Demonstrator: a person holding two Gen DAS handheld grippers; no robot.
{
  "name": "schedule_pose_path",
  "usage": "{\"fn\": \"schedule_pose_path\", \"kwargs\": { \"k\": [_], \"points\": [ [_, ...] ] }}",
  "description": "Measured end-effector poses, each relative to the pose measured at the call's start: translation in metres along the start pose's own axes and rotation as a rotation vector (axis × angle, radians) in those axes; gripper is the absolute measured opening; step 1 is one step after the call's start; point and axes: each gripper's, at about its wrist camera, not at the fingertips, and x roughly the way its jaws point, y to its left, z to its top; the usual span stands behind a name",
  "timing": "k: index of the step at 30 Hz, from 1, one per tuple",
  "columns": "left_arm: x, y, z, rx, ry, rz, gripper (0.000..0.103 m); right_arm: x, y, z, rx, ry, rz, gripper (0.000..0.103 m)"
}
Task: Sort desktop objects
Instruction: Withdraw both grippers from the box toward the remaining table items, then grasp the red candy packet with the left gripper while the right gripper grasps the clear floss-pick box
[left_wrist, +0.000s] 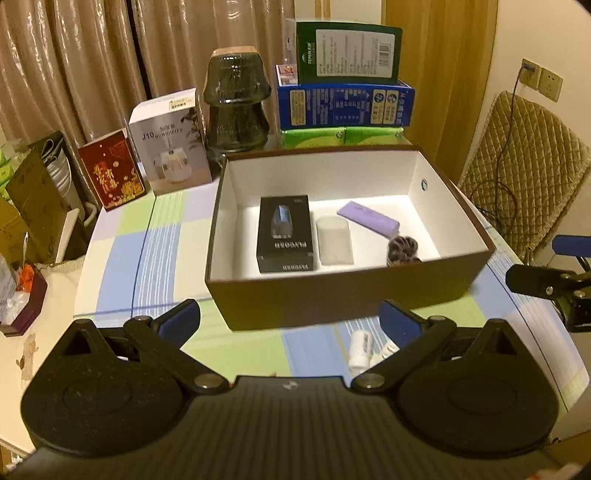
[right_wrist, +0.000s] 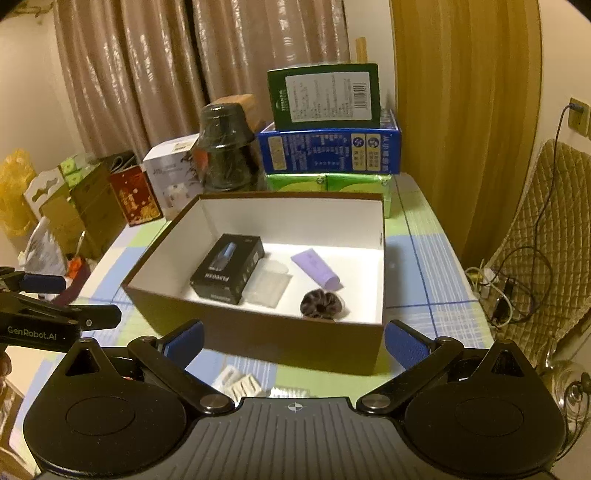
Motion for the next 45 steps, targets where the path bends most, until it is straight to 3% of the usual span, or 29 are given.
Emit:
{"fn": "schedule_pose_path", "kwargs": {
  "k": [19,26,35,45],
  "points": [
    [-0.014,-0.004,-0.056,-0.024,0.102,0.007,0.102,-0.015,0.013,-0.045,-0.047,0.096,0.026,0.101],
    [-0.014,0.001,-0.071,-0.037,0.140,0.011,0.102,-0.013,0.013,-0.061,-0.038,0.122,-0.006,0.101],
    [-0.010,0.013,-0.093,-0.045,0.193,0.041,0.102,-0.007,0.019,-0.086,-0.047,0.194,0.008,0.101],
    [-0.001,0.017,-0.104,-0.064,0.233,0.015,0.100,0.004,0.015,-0.094,-0.006,0.230,0.036,0.101]
  ]
}}
